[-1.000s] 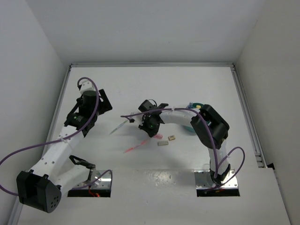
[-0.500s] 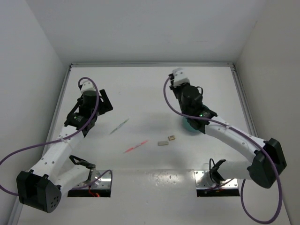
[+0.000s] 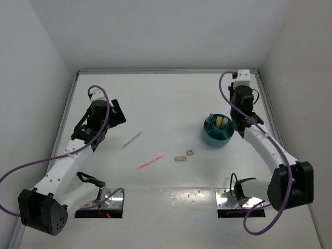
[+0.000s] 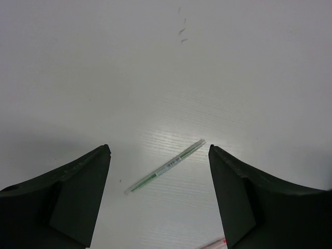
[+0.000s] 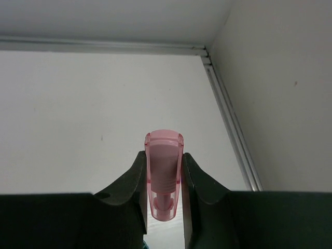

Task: Sort the stationery into containers
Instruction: Place the pen in the storage box.

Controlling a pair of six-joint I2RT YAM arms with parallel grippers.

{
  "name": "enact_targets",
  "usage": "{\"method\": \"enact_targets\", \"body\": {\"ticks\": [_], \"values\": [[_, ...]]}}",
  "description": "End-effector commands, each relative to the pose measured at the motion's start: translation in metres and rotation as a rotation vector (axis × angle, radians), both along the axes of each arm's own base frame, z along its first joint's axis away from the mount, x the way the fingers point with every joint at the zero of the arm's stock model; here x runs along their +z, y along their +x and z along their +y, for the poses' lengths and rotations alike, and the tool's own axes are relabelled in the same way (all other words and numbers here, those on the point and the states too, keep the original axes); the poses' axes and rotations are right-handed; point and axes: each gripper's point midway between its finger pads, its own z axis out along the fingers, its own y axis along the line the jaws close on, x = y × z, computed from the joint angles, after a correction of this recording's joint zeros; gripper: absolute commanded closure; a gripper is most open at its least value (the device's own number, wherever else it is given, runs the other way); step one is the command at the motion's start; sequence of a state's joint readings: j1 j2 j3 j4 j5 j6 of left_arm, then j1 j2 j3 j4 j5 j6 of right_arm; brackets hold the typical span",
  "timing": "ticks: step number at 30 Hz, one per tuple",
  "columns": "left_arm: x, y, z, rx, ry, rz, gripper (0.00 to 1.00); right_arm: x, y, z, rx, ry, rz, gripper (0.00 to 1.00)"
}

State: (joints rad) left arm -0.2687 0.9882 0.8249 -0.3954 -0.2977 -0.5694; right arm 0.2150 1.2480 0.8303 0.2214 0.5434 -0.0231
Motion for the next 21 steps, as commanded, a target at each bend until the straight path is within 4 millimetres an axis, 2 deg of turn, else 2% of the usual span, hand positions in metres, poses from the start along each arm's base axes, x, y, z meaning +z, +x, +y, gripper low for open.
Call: {"method": "enact_targets", "body": {"ticks": [1,2,4,6,7,9,10,11,13,16,18,21], "values": [[0.014,0.004,-0.004,-0.021,-0.015,-0.043,0.18,-0.015,-0.005,0.012,0.126,0.107,0.066,1.0],[0.014,0.004,-0.004,-0.021,-0.015,-0.043,0.18,-0.03,-0.008,0.023,0.201,0.129,0.102,1.0],[0.013,0.004,-0.005,-0.034,-0.012,-0.041,0.18,-0.036,-0.008,0.036,0.282,0.156,0.118,1.0],[0.013,0.004,-0.005,-0.034,-0.012,-0.041,0.18,-0.044,-0.01,0.035,0.307,0.171,0.132,1.0],[0.013,0.004,-0.005,-0.034,-0.012,-0.041,0.18,-0.042,-0.01,0.044,0.353,0.183,0.126,1.0],[0.013,0.004,-0.005,-0.034,-0.012,-0.041,0.18,-0.056,-0.01,0.046,0.392,0.196,0.162,1.0],[0.013,0.003,-0.007,-0.042,-0.016,-0.04,0.18,-0.053,-0.009,0.05,0.415,0.202,0.152,1.0],[0.013,0.003,-0.007,-0.042,-0.016,-0.04,0.18,-0.061,-0.009,0.054,0.433,0.209,0.167,1.0],[0.013,0.003,-0.007,-0.042,-0.016,-0.04,0.18,-0.069,-0.006,0.05,0.42,0.212,0.184,1.0],[0.013,0.003,-0.007,-0.042,-0.016,-0.04,0.18,-0.07,-0.001,0.046,0.411,0.213,0.183,1.0],[0.013,0.003,-0.008,-0.05,-0.021,-0.039,0.18,-0.081,0.0,0.041,0.402,0.222,0.209,1.0],[0.013,0.003,-0.008,-0.05,-0.021,-0.039,0.18,-0.086,-0.002,0.047,0.434,0.237,0.23,1.0]]}}
